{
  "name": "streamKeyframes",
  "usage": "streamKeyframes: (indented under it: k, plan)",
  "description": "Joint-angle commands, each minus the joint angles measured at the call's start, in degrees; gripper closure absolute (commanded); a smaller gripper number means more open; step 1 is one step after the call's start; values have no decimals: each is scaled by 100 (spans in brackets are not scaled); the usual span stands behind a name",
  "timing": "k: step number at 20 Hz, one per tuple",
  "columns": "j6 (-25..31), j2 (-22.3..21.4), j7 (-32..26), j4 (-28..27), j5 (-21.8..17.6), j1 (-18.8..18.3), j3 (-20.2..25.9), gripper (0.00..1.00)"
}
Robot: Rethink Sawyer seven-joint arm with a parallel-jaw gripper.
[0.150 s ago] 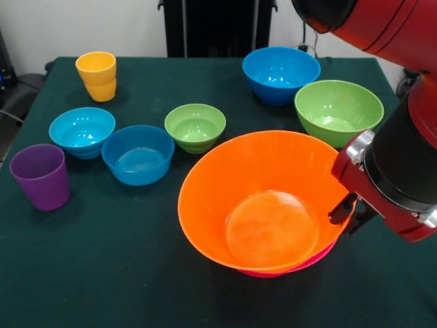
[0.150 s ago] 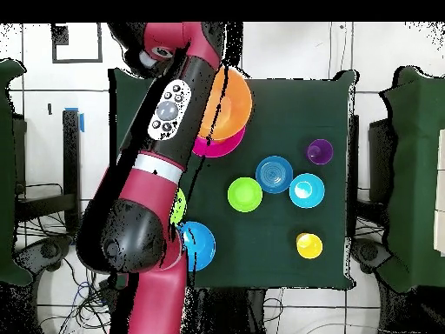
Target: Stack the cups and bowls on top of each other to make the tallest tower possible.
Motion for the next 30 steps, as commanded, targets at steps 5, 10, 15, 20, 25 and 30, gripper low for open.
streamKeyframes:
  k: [5,10,15,20,25,30]
  plan:
    - [-483,206,986,-382,48,-137,-172,0]
    - [-673,234,1057,-316,15,-100,-204,0]
    - [-702,244,1045,-340,38,-117,-225,0]
    - [-679,250,1057,-308,12,-103,-164,0]
    - [-683,257,1002,-290,-4,-90,-94,0]
    - [-600,222,1068,-251,-45,-38,-88,0]
